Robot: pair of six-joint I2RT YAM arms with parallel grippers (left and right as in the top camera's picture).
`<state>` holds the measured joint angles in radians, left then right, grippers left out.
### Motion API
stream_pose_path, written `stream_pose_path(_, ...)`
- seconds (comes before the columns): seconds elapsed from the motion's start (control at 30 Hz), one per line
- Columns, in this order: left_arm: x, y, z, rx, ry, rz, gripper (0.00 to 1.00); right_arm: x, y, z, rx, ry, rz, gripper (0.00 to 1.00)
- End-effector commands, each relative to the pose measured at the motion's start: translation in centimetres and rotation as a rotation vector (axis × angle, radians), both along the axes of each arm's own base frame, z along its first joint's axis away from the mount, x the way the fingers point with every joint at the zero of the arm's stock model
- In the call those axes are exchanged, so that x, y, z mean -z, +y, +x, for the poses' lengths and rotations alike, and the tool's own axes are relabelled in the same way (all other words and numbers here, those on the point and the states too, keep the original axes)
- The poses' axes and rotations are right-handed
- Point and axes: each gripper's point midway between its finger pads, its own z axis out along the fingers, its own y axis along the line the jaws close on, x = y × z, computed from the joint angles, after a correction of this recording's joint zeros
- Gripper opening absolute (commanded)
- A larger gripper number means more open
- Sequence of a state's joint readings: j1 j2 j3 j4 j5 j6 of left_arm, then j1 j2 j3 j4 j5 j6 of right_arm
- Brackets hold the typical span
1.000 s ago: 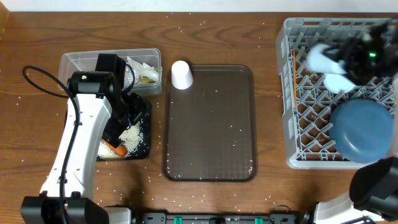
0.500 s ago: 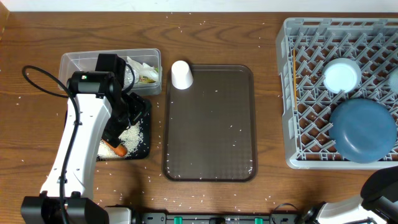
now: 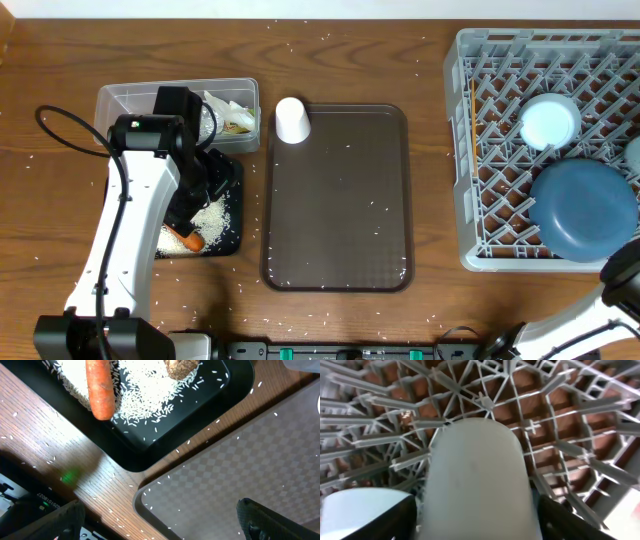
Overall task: Sort waste into correct bins and load items into the dishwasher rack
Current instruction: 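Carry the light blue cup into the rack and release it, then move the right gripper over the white cup on the brown tray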
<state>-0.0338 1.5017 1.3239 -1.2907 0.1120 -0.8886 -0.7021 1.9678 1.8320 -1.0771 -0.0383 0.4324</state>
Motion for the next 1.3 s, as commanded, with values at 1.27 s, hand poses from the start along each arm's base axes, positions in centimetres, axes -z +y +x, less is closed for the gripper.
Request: stream_pose_path(1.27,-0.4,0.4,-0.1,0.007,-0.011,0.02,0.98,-17.5,41.1,12.3,-1.211,-0.527,0.083,0.94)
